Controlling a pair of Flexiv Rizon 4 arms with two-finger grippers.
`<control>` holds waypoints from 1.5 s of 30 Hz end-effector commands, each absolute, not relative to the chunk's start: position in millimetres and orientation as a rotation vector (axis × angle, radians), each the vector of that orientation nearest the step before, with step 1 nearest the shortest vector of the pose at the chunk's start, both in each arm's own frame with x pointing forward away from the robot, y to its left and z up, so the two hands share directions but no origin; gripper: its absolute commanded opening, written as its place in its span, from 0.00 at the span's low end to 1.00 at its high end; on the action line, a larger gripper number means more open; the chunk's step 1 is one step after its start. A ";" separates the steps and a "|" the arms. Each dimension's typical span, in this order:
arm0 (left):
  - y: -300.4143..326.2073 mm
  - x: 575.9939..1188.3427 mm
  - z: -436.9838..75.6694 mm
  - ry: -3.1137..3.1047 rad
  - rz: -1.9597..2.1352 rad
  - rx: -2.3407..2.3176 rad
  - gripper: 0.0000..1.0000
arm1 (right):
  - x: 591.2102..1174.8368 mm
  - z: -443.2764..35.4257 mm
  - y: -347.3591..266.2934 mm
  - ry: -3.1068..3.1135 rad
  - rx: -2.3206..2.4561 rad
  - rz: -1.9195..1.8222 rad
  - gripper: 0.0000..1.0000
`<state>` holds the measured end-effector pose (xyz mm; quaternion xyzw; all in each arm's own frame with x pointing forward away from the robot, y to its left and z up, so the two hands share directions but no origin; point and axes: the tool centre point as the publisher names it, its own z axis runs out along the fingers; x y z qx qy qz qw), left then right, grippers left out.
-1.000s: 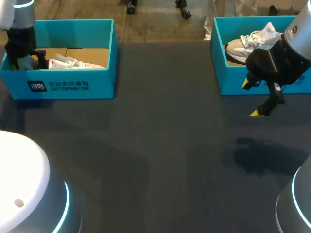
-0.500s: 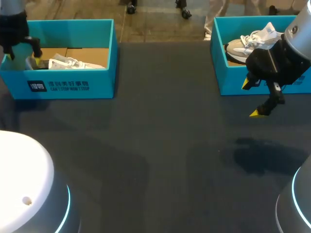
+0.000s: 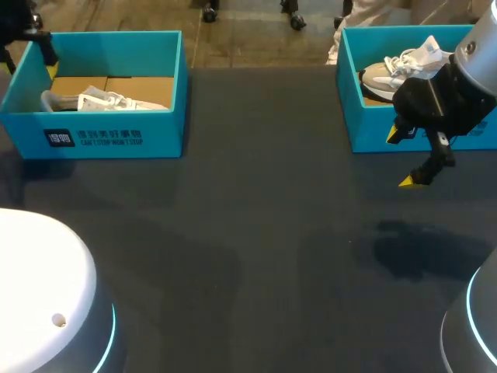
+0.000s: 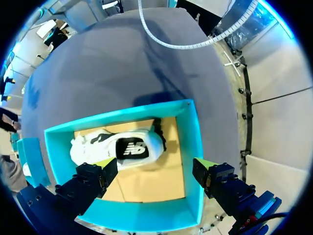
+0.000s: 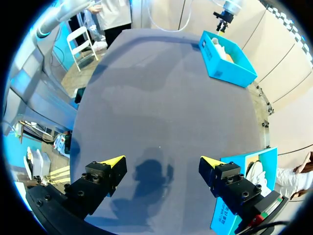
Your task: Take the shoe out of the shoebox, open the shoe tongue, remove and reinsert the insole, then place the shoe into the shoebox
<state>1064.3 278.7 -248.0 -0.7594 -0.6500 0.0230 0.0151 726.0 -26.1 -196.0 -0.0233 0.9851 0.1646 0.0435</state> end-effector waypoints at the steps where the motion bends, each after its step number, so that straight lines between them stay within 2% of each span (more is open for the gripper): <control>1: 271.1 1050.8 -225.0 -2.044 0.035 -2.350 1.00 | 726.2 -196.9 -26.0 3.012 -0.071 0.503 1.00; 12: 247.9 1029.5 -200.1 -2.143 0.093 -2.257 1.00 | 759.1 -199.7 -55.0 3.080 0.017 0.431 1.00; 22: 236.2 1020.0 -199.2 -2.161 0.042 -2.232 1.00 | 808.5 -201.2 -92.9 3.070 0.069 0.337 1.00; 36: 236.2 1020.0 -199.2 -2.161 0.042 -2.232 1.00 | 882.6 -189.8 -148.4 2.694 0.787 0.618 1.00; 45: 236.2 1020.0 -199.2 -2.161 0.042 -2.232 1.00 | 924.6 -184.2 -174.0 2.463 1.225 0.616 1.00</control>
